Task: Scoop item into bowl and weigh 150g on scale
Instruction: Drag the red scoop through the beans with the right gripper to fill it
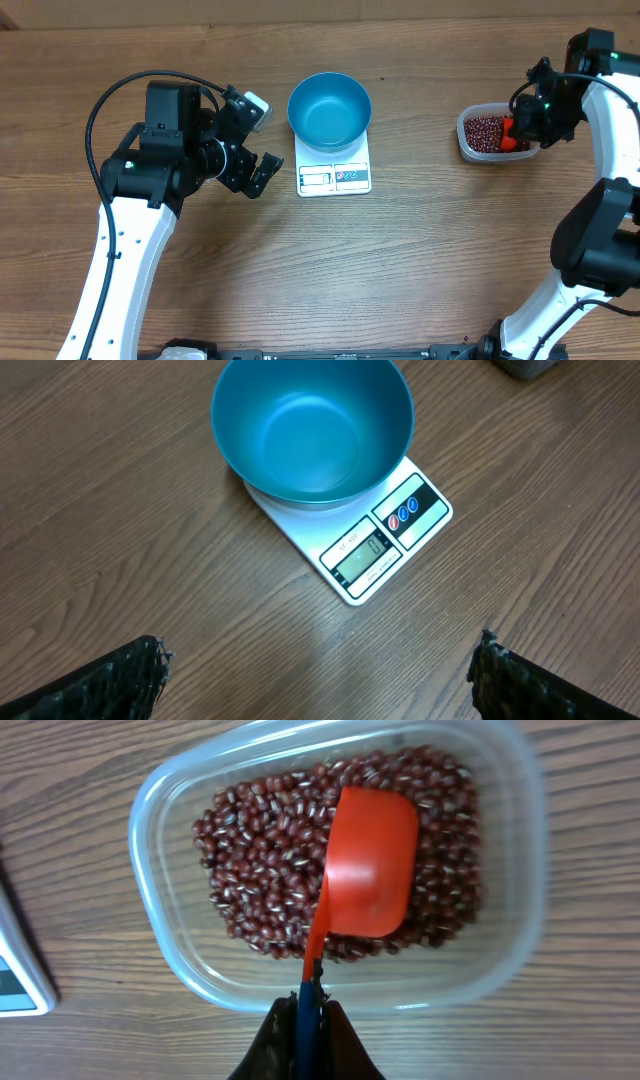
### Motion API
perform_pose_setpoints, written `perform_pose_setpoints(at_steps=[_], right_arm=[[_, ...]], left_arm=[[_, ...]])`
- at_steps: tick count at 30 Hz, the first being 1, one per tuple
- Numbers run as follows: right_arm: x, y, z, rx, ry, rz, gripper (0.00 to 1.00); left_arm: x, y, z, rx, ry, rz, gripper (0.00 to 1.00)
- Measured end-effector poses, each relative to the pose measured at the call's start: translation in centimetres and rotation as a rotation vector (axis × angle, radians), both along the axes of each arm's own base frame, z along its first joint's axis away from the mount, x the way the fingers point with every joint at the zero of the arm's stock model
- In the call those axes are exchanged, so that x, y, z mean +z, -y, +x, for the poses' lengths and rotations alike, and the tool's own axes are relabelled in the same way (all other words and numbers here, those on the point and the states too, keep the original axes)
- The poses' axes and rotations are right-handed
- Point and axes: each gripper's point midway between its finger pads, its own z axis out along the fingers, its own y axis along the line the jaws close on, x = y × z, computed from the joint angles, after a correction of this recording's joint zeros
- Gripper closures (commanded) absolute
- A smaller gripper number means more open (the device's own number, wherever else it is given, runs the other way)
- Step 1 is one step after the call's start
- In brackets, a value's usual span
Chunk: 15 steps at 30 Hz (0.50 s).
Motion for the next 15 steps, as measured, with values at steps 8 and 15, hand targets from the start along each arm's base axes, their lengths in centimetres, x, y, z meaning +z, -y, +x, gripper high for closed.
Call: perform_pose_setpoints(at_steps=[8, 15], right_arm=[[-0.36, -1.11, 0.15, -0.004, 0.022, 0.101, 0.96], [-0.04, -0.39, -0.23, -0.051, 0.039, 0.207, 0.96]], left_arm=[[-0.01, 0.00, -0.01, 0.000, 0.000, 0.000, 0.00], [-0.01, 0.00, -0.01, 0.000, 0.000, 0.000, 0.00]])
